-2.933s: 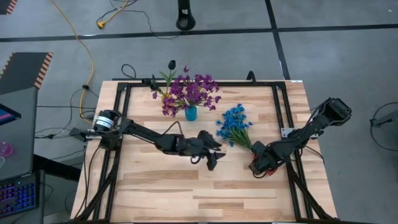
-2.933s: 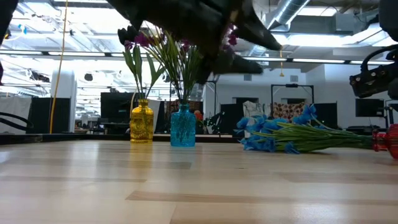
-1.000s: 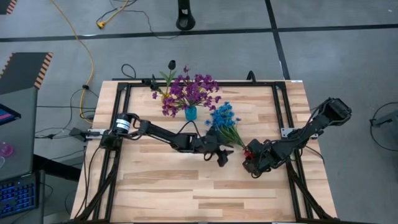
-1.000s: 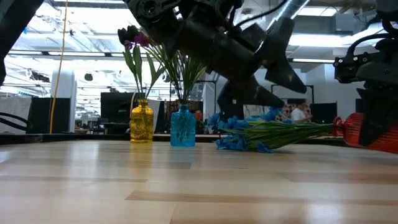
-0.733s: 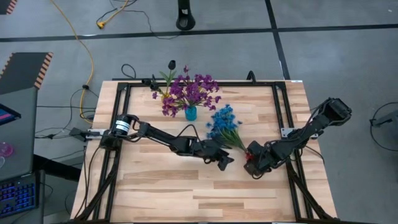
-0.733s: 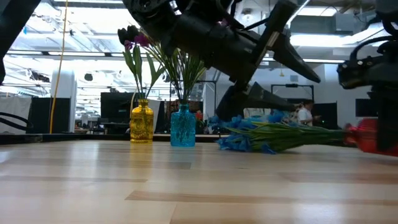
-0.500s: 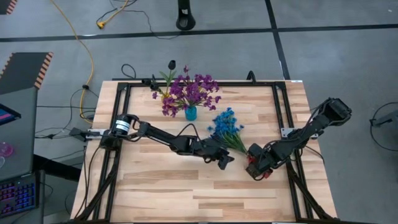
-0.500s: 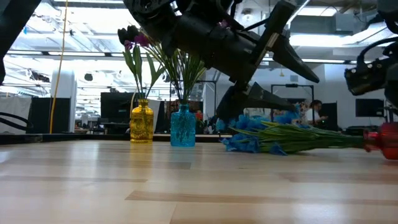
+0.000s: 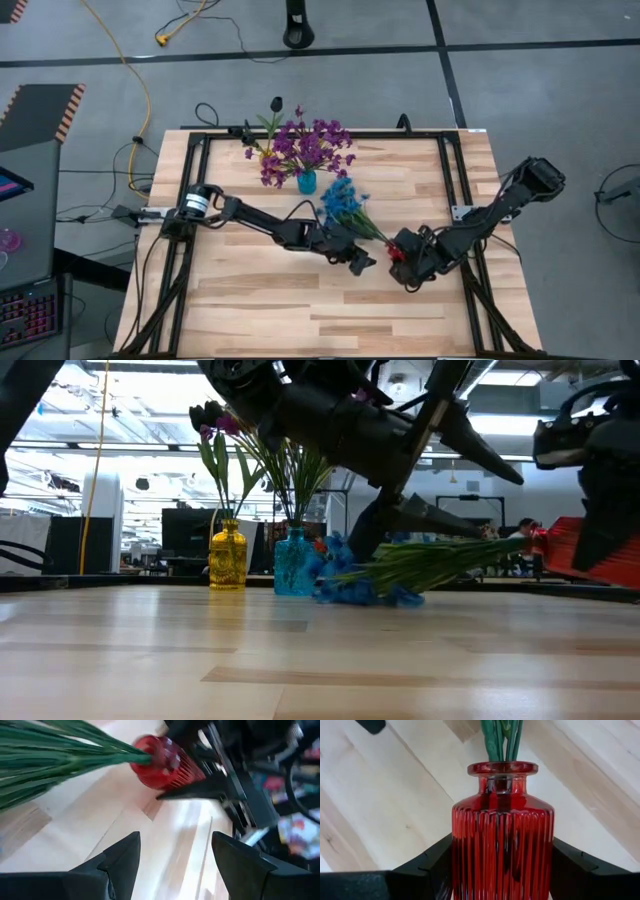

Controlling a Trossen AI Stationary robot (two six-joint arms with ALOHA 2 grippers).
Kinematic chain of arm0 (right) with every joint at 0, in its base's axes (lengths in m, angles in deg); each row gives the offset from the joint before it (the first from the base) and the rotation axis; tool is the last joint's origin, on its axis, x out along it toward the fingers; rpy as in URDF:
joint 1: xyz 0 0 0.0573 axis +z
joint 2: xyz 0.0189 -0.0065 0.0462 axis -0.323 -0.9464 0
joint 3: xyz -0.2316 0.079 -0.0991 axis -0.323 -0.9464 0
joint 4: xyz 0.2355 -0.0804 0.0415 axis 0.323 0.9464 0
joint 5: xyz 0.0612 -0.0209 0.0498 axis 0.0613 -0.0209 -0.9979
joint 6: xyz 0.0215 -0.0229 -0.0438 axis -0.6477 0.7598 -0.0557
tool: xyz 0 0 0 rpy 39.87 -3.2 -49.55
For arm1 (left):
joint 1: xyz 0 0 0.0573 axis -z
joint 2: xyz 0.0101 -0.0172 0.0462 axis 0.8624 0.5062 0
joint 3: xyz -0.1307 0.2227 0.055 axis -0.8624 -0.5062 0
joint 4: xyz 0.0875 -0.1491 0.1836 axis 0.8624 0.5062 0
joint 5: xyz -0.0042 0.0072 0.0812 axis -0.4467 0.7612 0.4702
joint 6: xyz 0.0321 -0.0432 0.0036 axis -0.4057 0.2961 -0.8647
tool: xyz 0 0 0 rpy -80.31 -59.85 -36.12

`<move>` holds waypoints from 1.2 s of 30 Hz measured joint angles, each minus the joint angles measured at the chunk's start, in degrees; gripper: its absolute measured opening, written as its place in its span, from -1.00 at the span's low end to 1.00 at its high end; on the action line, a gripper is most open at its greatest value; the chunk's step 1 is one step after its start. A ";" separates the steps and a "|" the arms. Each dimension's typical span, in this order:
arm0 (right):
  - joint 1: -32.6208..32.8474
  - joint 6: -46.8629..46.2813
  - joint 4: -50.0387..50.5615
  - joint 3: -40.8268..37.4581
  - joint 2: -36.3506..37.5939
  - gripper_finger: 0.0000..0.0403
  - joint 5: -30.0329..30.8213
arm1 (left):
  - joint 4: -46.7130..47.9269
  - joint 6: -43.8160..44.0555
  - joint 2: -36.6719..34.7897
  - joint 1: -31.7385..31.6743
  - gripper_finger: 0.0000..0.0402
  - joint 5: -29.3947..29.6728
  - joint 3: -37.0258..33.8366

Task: Sort flowers into vase by color
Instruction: Adjust the red vase with flowers

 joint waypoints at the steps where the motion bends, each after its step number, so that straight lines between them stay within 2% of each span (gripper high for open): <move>1: 0.16 0.00 -0.04 0.00 0.00 0.32 0.02 | 0.00 1.66 0.00 0.18 0.16 1.46 0.00; 12: 0.23 -0.46 -0.48 0.02 0.00 0.32 0.07 | 2.18 28.39 -0.02 1.81 0.16 16.66 -0.17; 18: 0.23 -0.46 -0.48 0.02 0.00 0.32 0.07 | 3.98 39.60 -0.07 2.33 0.16 22.11 -0.17; 22: 0.23 -0.46 -0.46 0.02 0.00 0.32 0.07 | 3.87 42.71 -0.09 2.48 0.16 26.52 -0.17; 36: 0.23 -0.43 -0.44 0.02 0.00 0.32 -0.04 | 3.62 48.43 -0.09 4.00 0.16 29.47 -0.17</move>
